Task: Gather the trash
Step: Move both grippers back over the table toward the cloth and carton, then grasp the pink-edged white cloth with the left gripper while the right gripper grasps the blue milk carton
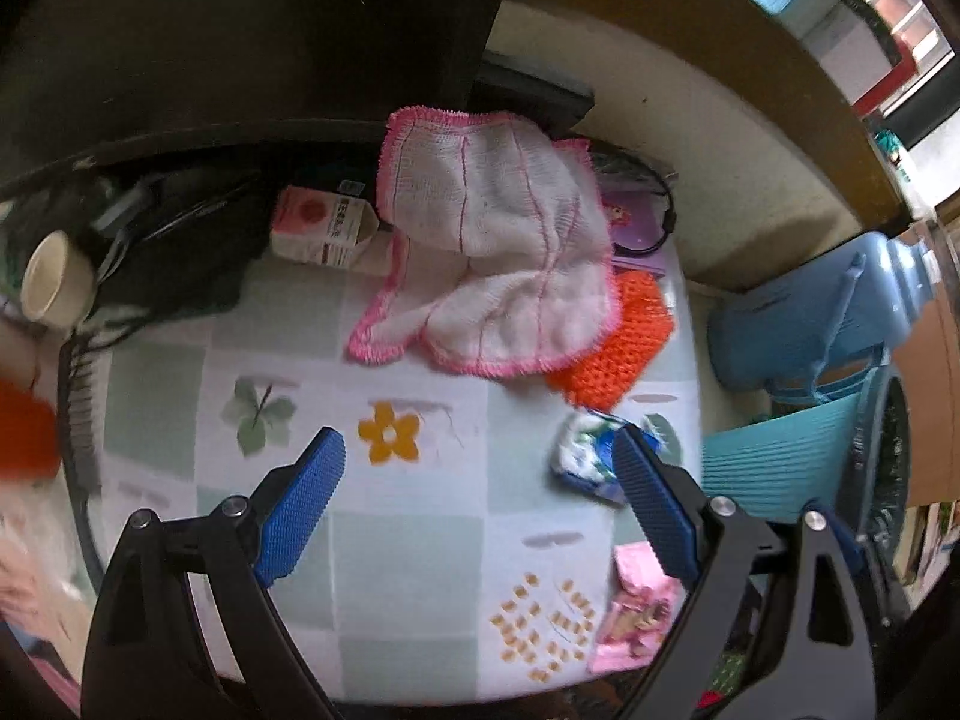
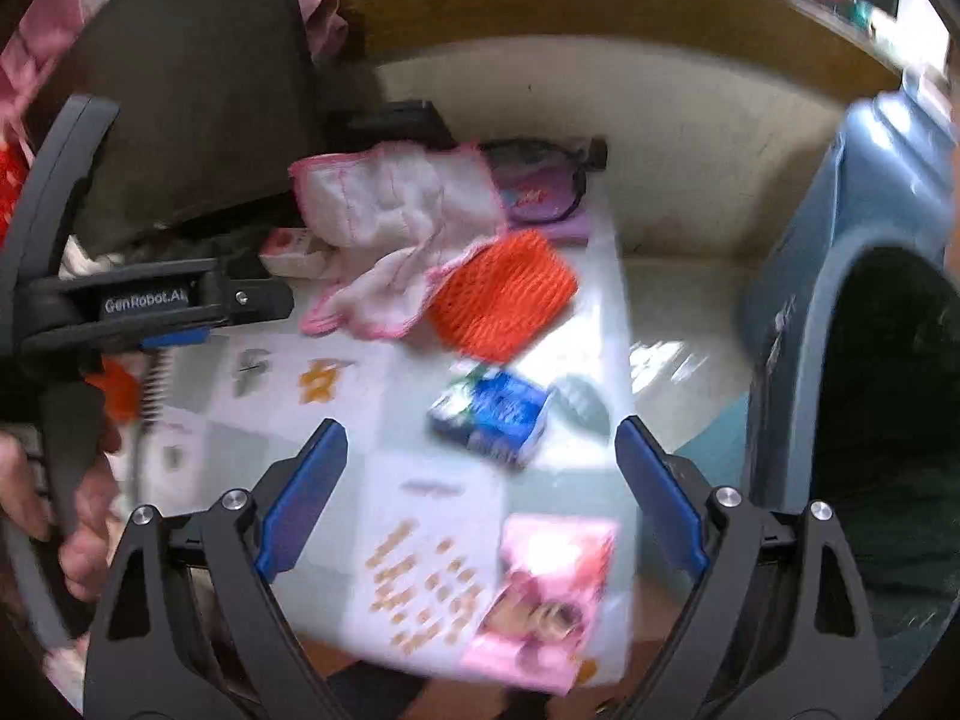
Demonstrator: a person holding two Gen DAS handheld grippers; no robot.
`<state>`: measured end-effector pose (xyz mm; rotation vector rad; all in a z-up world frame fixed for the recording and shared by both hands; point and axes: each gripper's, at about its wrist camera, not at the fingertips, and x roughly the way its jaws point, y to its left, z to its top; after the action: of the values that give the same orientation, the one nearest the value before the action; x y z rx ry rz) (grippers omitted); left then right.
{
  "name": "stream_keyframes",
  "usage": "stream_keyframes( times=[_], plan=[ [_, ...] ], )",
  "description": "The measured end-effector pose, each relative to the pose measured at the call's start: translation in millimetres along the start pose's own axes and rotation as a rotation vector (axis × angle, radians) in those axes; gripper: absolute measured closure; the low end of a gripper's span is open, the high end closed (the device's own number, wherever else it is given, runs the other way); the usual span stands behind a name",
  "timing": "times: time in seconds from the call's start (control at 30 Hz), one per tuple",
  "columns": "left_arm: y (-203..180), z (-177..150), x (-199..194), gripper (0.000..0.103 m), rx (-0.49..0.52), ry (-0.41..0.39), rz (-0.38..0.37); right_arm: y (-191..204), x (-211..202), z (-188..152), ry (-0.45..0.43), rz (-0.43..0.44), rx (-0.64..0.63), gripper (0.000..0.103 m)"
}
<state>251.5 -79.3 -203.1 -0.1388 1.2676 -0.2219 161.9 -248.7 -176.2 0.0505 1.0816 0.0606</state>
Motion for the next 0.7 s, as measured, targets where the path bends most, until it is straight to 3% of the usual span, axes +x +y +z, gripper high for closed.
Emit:
stream_keyframes(
  times=[0.47, 0.6, 0.7],
  plan=[
    [2, 44, 88, 0.016, 0.123, 0.078, -0.019, -16, 112, 1, 0.134, -0.014, 0.036, 0.014],
    [9, 49, 112, 0.029, 0.120, 0.120, -0.015, -17, 132, 0, 0.169, -0.018, 0.017, 0.023],
    [13, 50, 120, 0.030, 0.115, 0.129, -0.013, -15, 144, -1, 0.187, -0.018, 0.002, 0.027]
  ],
)
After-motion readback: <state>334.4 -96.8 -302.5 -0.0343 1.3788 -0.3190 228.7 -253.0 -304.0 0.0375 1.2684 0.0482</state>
